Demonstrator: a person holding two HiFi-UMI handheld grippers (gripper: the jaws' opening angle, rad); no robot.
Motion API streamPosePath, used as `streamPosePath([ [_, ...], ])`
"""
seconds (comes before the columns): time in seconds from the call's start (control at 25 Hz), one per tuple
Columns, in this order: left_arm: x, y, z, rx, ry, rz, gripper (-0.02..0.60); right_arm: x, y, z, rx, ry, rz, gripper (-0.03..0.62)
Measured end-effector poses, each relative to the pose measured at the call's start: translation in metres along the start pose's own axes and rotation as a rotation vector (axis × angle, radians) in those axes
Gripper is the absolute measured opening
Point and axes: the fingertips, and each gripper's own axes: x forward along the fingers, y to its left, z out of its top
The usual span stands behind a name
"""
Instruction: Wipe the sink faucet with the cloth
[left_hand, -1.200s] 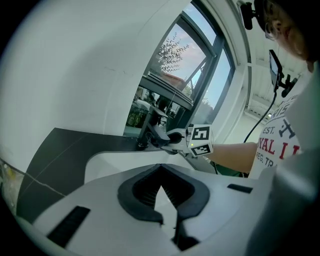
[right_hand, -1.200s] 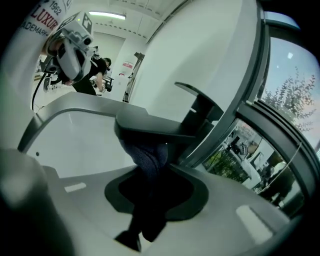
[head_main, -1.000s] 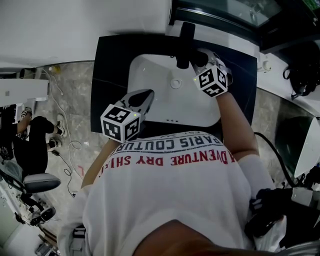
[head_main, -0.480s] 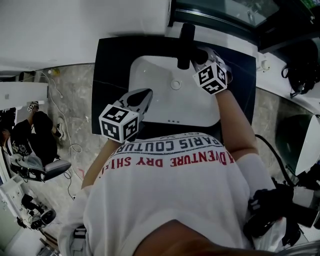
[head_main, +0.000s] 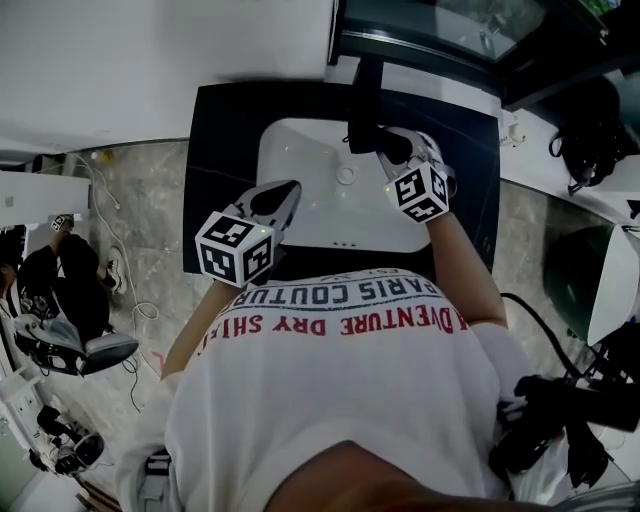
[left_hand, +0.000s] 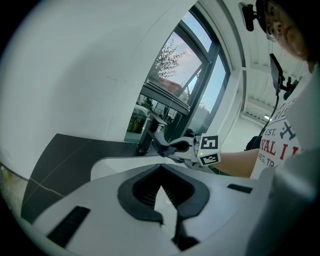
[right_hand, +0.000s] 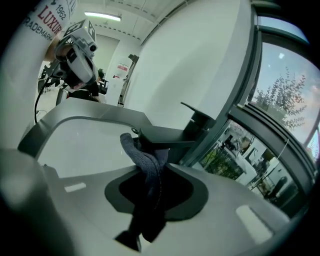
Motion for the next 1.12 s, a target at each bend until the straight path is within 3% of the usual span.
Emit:
streamPosePath([
  [0.24, -0.002, -0.008, 0.006, 0.008, -0.019, -0.017, 0.002, -0.008, 0.008, -0.009, 0.123, 0.006, 0.026, 0.067],
  [0.36, -0.002, -0.013, 0.010, 0.015, -0.033, -0.027, 0.002, -0.018, 0.024, -0.018, 0.256, 0.001, 0.089, 0.067],
  [0.56, -0.002, -0.019, 0.009, 0.017, -0.040, -0.040, 0.002, -0.045, 0.046, 0.000, 0.487, -0.144, 0.147, 0.067],
  [0.68, -0.004, -0.020, 0.008, 0.016, -0.037, -0.039, 0.002, -0.057, 0.047, 0.038, 0.512, -0.282, 0.141, 0.067],
  [0.8, -0.006, -0.020, 0.007, 0.016, -0.036, -0.033, 0.002, -0.055, 0.040, 0.065, 0.494, -0.357, 0.085, 0.067],
  [1.12, -0.013, -0.014, -0.001, 0.009, -0.013, -0.008, 0.002, -0.026, 0.029, 0.082, 0.471, -0.372, -0.073, 0.067],
])
